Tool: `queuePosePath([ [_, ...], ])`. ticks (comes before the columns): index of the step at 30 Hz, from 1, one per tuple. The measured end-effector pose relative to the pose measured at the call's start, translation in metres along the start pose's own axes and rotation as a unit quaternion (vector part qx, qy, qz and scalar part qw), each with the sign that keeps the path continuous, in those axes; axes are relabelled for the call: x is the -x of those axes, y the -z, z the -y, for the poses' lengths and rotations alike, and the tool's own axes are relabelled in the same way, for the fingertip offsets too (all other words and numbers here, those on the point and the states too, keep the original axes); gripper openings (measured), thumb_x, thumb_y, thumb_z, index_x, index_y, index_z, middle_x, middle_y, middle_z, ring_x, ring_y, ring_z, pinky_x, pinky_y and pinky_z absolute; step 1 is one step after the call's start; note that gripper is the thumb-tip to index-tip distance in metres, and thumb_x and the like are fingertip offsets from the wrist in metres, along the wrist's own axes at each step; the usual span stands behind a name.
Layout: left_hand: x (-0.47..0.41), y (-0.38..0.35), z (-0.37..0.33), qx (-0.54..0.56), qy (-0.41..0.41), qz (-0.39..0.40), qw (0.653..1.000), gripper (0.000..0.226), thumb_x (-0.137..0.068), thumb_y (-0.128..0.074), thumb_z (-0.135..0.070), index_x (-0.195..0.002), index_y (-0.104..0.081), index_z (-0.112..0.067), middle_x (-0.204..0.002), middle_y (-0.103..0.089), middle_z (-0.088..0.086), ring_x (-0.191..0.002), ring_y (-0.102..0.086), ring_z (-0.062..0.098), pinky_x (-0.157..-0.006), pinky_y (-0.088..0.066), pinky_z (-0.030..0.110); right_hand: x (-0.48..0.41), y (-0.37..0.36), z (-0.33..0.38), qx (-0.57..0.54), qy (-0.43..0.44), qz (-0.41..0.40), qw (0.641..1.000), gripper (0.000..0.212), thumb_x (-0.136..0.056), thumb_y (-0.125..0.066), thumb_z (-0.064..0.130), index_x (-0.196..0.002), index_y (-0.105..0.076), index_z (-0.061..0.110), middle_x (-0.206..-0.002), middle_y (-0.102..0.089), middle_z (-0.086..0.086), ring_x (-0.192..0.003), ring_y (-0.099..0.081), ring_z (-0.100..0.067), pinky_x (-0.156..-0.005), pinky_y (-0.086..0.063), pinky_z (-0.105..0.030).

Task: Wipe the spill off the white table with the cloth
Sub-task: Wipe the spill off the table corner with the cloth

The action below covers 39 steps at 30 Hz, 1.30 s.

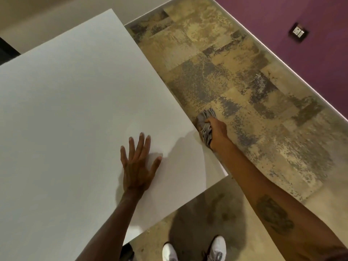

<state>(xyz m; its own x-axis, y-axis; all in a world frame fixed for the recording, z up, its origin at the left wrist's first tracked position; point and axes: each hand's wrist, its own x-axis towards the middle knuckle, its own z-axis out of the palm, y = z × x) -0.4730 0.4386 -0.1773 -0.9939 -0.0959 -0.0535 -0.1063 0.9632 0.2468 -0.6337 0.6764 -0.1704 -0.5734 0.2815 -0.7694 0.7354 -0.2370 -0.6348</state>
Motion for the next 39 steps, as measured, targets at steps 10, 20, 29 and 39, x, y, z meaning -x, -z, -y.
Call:
queuePosePath([
  [10,-0.002,-0.001,0.003,-0.004,-0.002,0.035,0.999,0.082,-0.097,-0.028,-0.068,-0.163,-0.016,-0.02,-0.171,-0.009,0.002,-0.159,0.0,0.031,-0.123,-0.008,0.065,-0.012,-0.057,0.04,-0.085,-0.033,0.031,0.995,0.02,-0.082,-0.06,0.006,-0.063,-0.054,0.004,-0.039,-0.046,-0.004,-0.033,-0.042,-0.019,-0.043,-0.035,-0.027],
  [20,-0.001,0.002,0.003,0.015,0.013,0.061,0.998,0.083,-0.098,-0.022,-0.071,-0.163,-0.013,-0.021,-0.171,-0.006,0.001,-0.159,0.001,0.03,-0.124,-0.004,0.064,-0.035,-0.131,0.077,-0.173,-0.005,0.062,0.983,0.04,-0.085,-0.057,0.007,-0.057,-0.03,0.016,-0.038,-0.039,0.002,-0.026,-0.035,-0.016,-0.036,-0.027,-0.019],
  [29,-0.003,0.001,0.006,0.024,0.022,0.069,0.997,0.085,-0.098,-0.028,-0.071,-0.163,-0.007,-0.021,-0.172,-0.001,-0.002,-0.159,0.003,0.027,-0.125,-0.002,0.061,-0.017,-0.169,0.071,0.041,0.38,0.119,0.916,0.027,-0.086,-0.056,0.019,-0.107,-0.066,0.032,-0.096,-0.072,-0.005,-0.083,-0.069,-0.025,-0.069,-0.059,-0.039],
  [39,-0.005,0.005,0.006,0.062,0.015,0.035,0.997,0.088,-0.096,-0.021,-0.072,-0.163,-0.001,-0.018,-0.172,0.002,0.001,-0.159,0.005,0.026,-0.125,-0.004,0.062,0.004,-0.172,0.067,0.361,0.526,0.218,0.738,0.042,-0.095,-0.055,0.023,-0.137,-0.056,0.026,-0.11,-0.072,-0.002,-0.09,-0.06,-0.008,-0.072,-0.038,-0.014],
])
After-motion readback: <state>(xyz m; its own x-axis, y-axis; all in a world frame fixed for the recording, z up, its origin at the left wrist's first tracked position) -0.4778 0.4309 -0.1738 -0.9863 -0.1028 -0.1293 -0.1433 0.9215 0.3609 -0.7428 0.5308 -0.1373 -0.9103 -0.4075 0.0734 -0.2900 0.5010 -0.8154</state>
